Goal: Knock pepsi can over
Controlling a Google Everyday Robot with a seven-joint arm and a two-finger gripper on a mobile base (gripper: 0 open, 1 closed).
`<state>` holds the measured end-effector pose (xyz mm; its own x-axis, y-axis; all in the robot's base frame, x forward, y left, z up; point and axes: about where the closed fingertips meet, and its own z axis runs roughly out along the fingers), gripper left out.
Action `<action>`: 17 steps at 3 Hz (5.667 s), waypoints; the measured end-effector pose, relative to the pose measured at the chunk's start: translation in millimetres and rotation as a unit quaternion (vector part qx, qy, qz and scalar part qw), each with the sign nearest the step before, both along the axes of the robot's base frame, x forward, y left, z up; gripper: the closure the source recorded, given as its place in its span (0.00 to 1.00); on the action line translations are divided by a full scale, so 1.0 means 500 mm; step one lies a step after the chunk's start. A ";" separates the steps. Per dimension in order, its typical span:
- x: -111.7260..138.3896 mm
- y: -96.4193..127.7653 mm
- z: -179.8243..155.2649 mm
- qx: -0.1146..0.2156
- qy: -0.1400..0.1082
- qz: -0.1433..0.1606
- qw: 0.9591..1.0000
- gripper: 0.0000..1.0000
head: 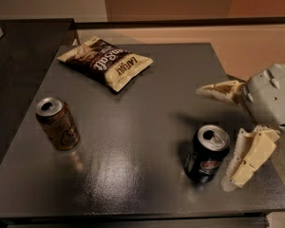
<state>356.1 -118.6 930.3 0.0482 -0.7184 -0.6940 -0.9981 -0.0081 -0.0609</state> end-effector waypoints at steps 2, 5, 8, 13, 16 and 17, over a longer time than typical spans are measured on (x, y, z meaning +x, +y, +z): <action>0.000 0.032 -0.012 0.064 0.008 0.002 0.998 0.18; 0.000 0.007 -0.015 0.075 -0.001 -0.011 0.997 0.88; 0.043 0.044 0.093 -0.074 -0.081 -0.022 0.994 1.00; 0.208 -0.005 -0.067 -0.425 -0.035 -0.019 0.904 0.61; 0.223 0.062 -0.128 -0.439 -0.031 0.034 0.897 0.00; 0.223 0.062 -0.128 -0.439 -0.031 0.034 0.897 0.00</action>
Offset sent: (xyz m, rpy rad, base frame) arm 0.0037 0.0141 -0.0121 0.1806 0.0253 -0.0181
